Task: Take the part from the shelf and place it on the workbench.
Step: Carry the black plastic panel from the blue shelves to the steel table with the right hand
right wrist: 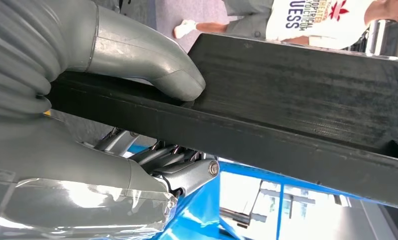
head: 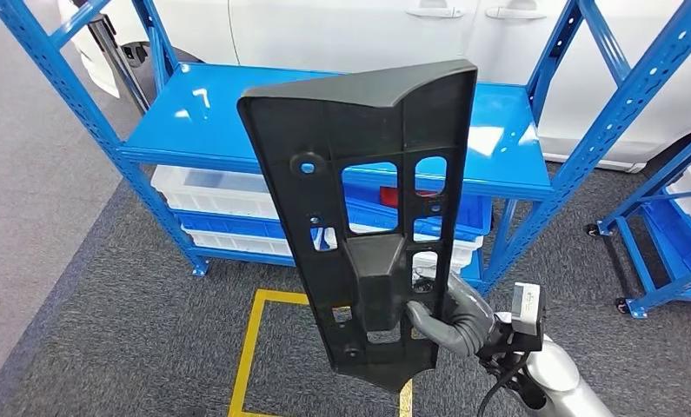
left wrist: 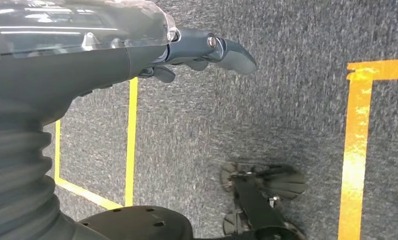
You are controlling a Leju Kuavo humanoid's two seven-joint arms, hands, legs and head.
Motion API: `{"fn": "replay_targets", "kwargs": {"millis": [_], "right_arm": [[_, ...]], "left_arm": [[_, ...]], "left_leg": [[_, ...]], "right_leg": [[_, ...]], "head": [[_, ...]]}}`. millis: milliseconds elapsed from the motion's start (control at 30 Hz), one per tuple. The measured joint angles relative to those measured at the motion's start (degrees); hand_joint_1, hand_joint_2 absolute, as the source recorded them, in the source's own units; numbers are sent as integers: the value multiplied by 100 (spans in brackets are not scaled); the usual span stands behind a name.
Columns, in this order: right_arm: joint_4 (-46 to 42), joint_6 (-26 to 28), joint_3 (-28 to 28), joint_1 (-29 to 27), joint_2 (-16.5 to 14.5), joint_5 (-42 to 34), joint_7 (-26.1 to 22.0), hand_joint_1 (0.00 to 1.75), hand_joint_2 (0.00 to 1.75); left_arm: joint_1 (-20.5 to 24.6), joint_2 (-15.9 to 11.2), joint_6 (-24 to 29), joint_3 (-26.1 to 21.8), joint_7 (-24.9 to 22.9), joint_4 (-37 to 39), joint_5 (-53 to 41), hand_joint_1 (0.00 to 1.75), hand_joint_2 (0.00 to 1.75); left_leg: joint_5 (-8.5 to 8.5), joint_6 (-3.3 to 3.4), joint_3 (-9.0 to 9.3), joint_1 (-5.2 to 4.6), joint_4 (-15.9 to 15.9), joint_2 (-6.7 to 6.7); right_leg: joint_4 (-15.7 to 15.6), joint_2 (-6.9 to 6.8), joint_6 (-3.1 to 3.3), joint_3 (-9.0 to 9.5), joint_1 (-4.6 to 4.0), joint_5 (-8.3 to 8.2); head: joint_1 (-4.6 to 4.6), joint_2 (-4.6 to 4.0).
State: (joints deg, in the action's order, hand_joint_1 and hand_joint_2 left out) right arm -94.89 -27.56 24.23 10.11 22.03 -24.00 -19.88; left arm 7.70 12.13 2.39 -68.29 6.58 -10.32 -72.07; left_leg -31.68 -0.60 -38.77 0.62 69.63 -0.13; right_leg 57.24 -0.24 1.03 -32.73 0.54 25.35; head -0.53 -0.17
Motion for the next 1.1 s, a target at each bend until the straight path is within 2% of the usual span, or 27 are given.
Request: {"fn": "replay_targets", "kwargs": {"millis": [33,67,100,167,233,267,367,400,433,533,567,600,633,700,733,767,833,867,933,967,1033,1067,1100], "right_arm": [[-7,-2,-11,-41,4,3,-2,175,175],[-10,-8,-20,-70,5,4,-4,175,175],[-10,-16,-27,-88,5,4,-7,175,175],[-10,-44,-49,-96,5,4,-26,175,175],[-8,-82,-84,-83,7,7,-59,175,175],[-6,-104,-104,-72,10,11,-79,175,175],[-3,-140,-155,-46,24,26,-127,175,175],[-4,-151,-177,-36,33,28,-133,175,175],[-4,-164,-204,-20,43,30,-135,175,175],[-5,-213,-262,59,57,37,-112,175,175],[-4,-225,-267,94,57,41,-86,175,175],[-3,-234,-269,140,57,44,-51,175,175],[-2,-239,-271,196,56,46,-11,175,175],[-1,-240,-271,338,55,43,75,175,175],[-1,-237,-269,413,51,38,120,175,175],[-1,-232,-267,479,44,33,170,175,175],[-2,-220,-257,555,22,22,256,175,175],[-3,-214,-250,569,5,20,287,175,175],[-5,-207,-235,591,-41,16,316,175,175],[-7,-208,-227,601,-62,16,321,175,175],[-8,-216,-205,606,-90,15,326,175,175],[-8,-220,-190,597,-108,15,328,175,175],[-8,-222,-172,586,-130,16,332,175,175]], "left_arm": [[-2,0,-3,11,-2,0,-1,0,175],[-2,0,-5,20,-3,0,-2,0,175],[1,0,-7,26,-4,0,-2,0,175],[26,0,-11,38,-4,0,-1,0,175],[83,2,-15,49,-5,0,5,0,175],[114,3,-16,51,-5,0,9,0,175],[198,14,-17,54,-26,0,35,0,175],[238,21,-17,54,-34,0,47,0,175],[284,28,-17,54,-36,0,61,0,175],[402,46,-27,52,-21,0,104,0,175],[428,50,-31,51,-13,0,114,0,175],[450,51,-34,50,-4,0,120,0,175],[472,55,-38,49,4,0,123,0,175],[517,71,-49,47,24,0,131,0,175],[539,80,-57,47,39,0,139,0,175],[554,86,-64,47,56,0,152,0,175],[555,94,-78,44,94,0,190,0,175],[548,95,-81,42,109,0,205,0,175],[539,96,-85,37,128,0,224,0,175],[534,95,-84,36,131,0,233,0,175],[504,91,-79,22,133,0,283,0,175],[475,87,-77,9,139,0,314,0,175],[443,81,-76,-9,150,0,346,0,175]], "left_leg": [[-153,-6,-123,2,347,0],[-197,-6,-162,2,516,0],[-134,0,-94,2,465,1],[201,33,331,1,-244,0],[406,75,690,-13,-933,-3],[425,98,746,-21,-1070,-5],[482,193,717,-25,-1125,-6],[518,229,705,-17,-1147,-4],[553,263,688,-5,-1169,-1],[610,297,609,-8,-1168,5],[622,295,583,-11,-1159,8],[632,291,563,-12,-1150,10],[640,286,551,-14,-1141,10],[652,266,540,-22,-1132,8],[663,245,527,-29,-1127,5],[677,219,508,-34,-1123,4],[711,155,478,-32,-1132,3],[707,124,467,-29,-1127,4],[545,62,376,-29,-928,1],[365,36,259,-26,-648,0],[-21,-1,-53,-18,119,0],[-113,-16,-160,-12,402,0],[-93,-26,-172,-5,478,0]], "right_leg": [[4,-1,6,-23,-8,-13],[11,1,6,-44,-14,-25],[20,6,0,-60,-18,-35],[47,16,-20,-76,-20,-44],[93,18,-66,-111,-44,-49],[108,18,-99,-135,-53,-60],[117,21,-204,-182,-42,-91],[190,24,-240,-221,-33,-26],[369,26,-273,-301,-25,107],[1426,25,-352,-745,4,676],[1666,25,-363,-831,11,747],[1687,24,-364,-808,16,703],[1477,24,-355,-673,19,562],[676,24,-294,-216,5,220],[345,24,-258,-49,-12,125],[144,24,-223,40,-31,85],[57,24,-170,41,-59,82],[32,16,-139,40,-45,56],[-37,-2,-69,44,-14,-2],[-59,-14,-44,40,1,-25],[-50,-24,-23,8,-5,-39],[-37,-26,-20,-9,-7,-42],[-21,-24,-20,-23,-6,-43]], "head": [[1,0],[1,0],[1,0],[1,0],[1,0],[1,0],[1,0],[1,0],[1,0],[1,0],[1,0],[1,0],[1,0],[1,0],[1,0],[1,0],[1,0],[1,0],[1,0],[1,0],[1,0],[1,0],[1,0]]}}
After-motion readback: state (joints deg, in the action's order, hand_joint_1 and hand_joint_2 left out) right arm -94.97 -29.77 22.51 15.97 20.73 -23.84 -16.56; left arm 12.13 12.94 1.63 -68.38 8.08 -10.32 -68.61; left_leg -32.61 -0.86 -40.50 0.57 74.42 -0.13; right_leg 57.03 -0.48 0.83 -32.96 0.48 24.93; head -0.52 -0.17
